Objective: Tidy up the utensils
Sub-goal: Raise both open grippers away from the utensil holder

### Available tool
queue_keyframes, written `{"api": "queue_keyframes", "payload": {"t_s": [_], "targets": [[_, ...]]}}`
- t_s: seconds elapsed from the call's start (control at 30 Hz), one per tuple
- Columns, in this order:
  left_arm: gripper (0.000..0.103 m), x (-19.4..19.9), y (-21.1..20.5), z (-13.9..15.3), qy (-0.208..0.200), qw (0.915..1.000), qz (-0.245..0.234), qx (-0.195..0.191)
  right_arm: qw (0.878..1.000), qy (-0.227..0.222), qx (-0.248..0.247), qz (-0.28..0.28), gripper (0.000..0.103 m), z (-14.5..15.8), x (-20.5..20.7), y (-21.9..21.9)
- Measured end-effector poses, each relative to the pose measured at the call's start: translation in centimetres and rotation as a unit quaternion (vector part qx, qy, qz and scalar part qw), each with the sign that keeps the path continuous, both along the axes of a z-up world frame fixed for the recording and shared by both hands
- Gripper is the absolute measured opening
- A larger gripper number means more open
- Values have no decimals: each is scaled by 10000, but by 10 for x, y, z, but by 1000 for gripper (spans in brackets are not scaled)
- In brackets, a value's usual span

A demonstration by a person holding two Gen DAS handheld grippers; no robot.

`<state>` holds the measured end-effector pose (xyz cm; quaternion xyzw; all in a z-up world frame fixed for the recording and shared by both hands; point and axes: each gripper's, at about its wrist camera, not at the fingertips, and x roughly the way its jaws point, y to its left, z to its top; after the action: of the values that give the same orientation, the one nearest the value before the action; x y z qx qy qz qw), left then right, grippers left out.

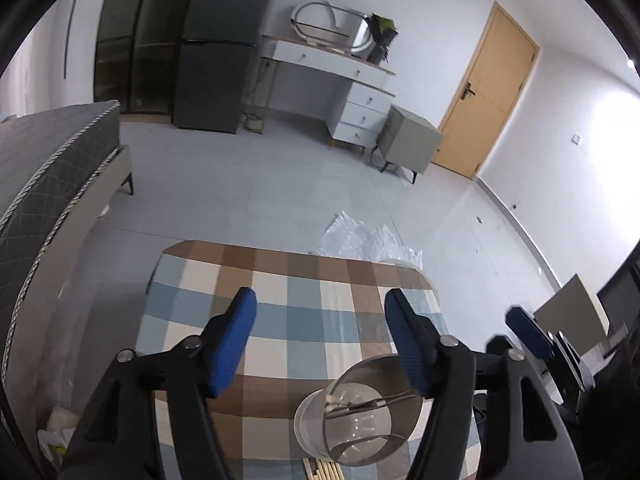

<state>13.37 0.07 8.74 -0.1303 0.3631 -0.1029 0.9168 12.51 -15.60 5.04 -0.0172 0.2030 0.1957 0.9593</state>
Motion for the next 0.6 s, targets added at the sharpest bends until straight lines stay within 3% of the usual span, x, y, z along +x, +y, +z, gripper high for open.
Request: {"api": "queue_keyframes", "payload": {"t_s": [0.3,0.4,0.6], "targets": [[73,-34,5,14,-170,9993,304,136,9970,-167,249,-711,85,23,-45,-11],[74,-45,2,17,-209,9989,320,258,9963,-234,303,-774,86,32,-60,-10],[77,-70,0,23,-548,9962,455,502,9921,-492,328,-1106,103,44,-82,-8]]}}
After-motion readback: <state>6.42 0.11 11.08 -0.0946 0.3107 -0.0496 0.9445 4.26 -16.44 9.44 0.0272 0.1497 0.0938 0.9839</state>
